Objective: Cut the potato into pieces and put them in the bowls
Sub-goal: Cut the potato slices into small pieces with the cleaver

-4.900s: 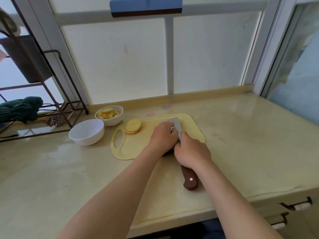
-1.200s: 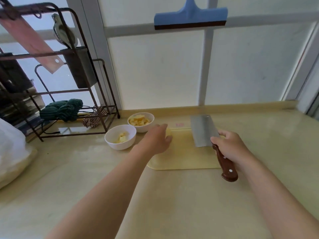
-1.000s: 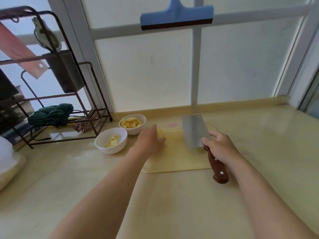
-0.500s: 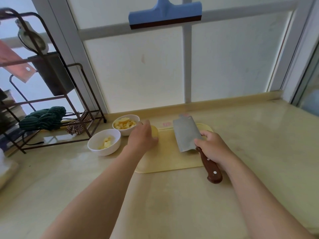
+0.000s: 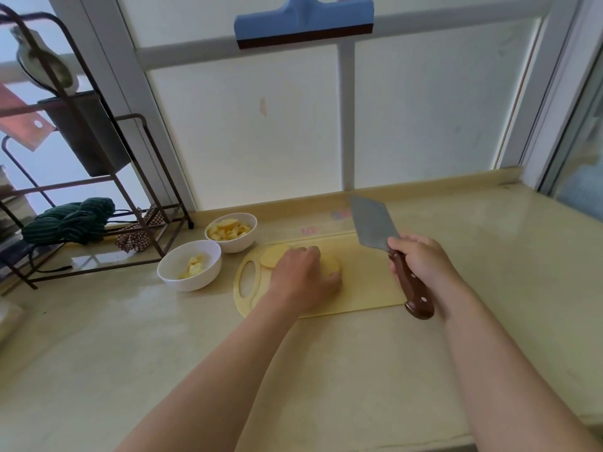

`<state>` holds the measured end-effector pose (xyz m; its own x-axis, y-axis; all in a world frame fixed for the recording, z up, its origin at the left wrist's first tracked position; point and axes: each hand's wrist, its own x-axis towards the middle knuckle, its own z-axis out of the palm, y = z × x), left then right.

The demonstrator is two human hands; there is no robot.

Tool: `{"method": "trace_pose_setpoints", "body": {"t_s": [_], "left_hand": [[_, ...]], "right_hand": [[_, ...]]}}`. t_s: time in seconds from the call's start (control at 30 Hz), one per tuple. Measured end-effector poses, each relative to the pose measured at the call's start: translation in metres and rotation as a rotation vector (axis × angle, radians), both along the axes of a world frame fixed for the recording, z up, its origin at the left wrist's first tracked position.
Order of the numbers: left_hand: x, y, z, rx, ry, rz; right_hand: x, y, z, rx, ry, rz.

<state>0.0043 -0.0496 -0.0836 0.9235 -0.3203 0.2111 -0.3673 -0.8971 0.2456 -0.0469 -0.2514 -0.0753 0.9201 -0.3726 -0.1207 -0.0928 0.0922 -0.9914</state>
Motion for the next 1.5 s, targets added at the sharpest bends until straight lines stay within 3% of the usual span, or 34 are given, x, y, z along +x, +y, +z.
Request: {"method": "trace_pose_setpoints", "body": {"t_s": [0.27, 0.57, 1.1, 1.2, 1.37, 1.5], "left_hand": [[-0.004, -0.008, -0.002, 0.106, -0.036, -0.191], [0.007, 0.008, -0.007, -0.132, 0.004, -0.392], [0.015, 0.017, -0.029, -0.356, -0.043, -0.442], [0.013, 0.015, -0.03, -0.39, -0.061, -0.473], [0.009, 0.018, -0.031, -0.474, -0.069, -0.608], [0.01, 0.019, -0.03, -0.392, -0.049, -0.621]], "right_hand": [[-0.001, -0.004, -0.001, -0.004, 0.025, -0.024], [-0.005, 0.0, 0.003, -0.007, 0.027, -0.017], [0.001, 0.0, 0.001, -0.122, 0.082, -0.01], [-0.006, -0.006, 0.012, -0.249, 0.074, -0.038], [-0.022, -0.01, 0.037, -0.667, 0.137, 0.038], [-0.024, -0.005, 0.041, -0.941, 0.225, 0.119]]}}
